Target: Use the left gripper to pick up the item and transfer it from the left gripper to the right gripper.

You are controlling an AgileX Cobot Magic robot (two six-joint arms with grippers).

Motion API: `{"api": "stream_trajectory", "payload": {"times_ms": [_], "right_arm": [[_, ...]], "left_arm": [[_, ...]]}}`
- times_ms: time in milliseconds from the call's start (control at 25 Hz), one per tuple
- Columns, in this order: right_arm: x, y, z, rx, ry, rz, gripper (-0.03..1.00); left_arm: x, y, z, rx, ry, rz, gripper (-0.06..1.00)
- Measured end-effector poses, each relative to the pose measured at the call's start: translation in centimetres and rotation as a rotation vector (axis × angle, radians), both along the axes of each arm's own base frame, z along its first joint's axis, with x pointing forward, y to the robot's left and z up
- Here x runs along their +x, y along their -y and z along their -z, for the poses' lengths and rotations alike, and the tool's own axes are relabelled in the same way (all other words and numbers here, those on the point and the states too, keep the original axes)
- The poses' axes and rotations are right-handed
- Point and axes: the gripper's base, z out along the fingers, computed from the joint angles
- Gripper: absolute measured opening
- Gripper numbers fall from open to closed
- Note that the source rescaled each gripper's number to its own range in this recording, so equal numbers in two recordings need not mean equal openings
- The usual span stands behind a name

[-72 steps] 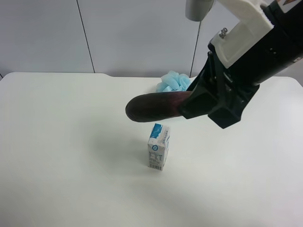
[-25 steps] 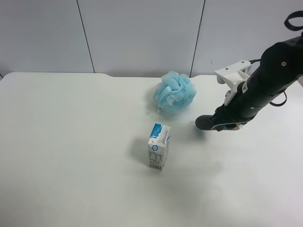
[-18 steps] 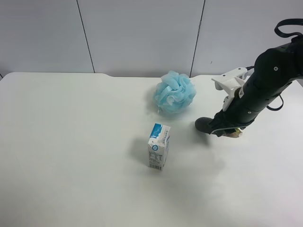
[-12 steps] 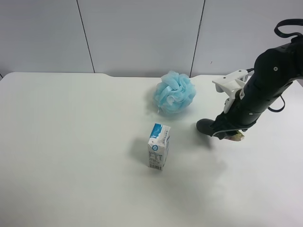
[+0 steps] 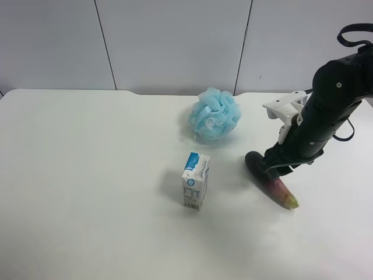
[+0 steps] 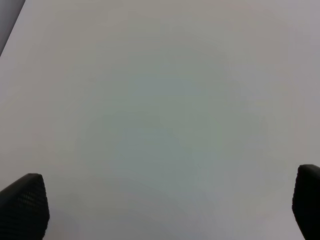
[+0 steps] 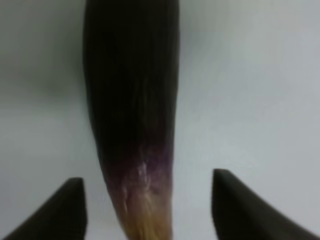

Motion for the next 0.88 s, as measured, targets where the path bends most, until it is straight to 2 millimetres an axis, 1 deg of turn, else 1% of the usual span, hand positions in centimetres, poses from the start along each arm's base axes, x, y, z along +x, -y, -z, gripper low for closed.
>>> {"api": "stream_trajectory", "payload": {"times_ms": [80, 160, 200, 360, 480, 600, 640, 760, 880], "right_arm": [[-0.1, 0.0, 0.0, -0.001, -0.007, 0.008, 0.54], [-0.1, 0.0, 0.0, 0.000, -0.009, 0.016, 0.66], [-0.1, 0.0, 0.0, 0.000, -0.009, 0.018, 0.68], [-0.1, 0.1, 0.0, -0.010, -0.010, 0.019, 0.72], [0.0, 0.1, -0.2, -0.019, -0.024, 0.023, 0.73], [0.4, 0.1, -1.6, -0.021, -0.013, 0.027, 0.74], [0.5, 0.1, -2.2, -0.025, -0.011, 0.034, 0.77], [0.7, 0.5, -3.5, -0.075, -0.015, 0.060, 0.94], [0.8, 1.1, -3.8, -0.128, -0.004, 0.136, 0.99]], "left_arm": [[0.0, 0.0, 0.0, 0.000, 0.000, 0.000, 0.99], [0.0, 0.0, 0.0, 0.000, 0.000, 0.000, 0.99], [0.0, 0.0, 0.0, 0.000, 0.000, 0.000, 0.99], [0.0, 0.0, 0.0, 0.000, 0.000, 0.000, 0.99], [0.0, 0.0, 0.0, 0.000, 0.000, 0.000, 0.99], [0.0, 0.0, 0.0, 0.000, 0.000, 0.000, 0.99], [0.0, 0.0, 0.0, 0.000, 0.000, 0.000, 0.99], [0.0, 0.0, 0.0, 0.000, 0.000, 0.000, 0.99], [0.0, 0.0, 0.0, 0.000, 0.000, 0.000, 0.99]]}}
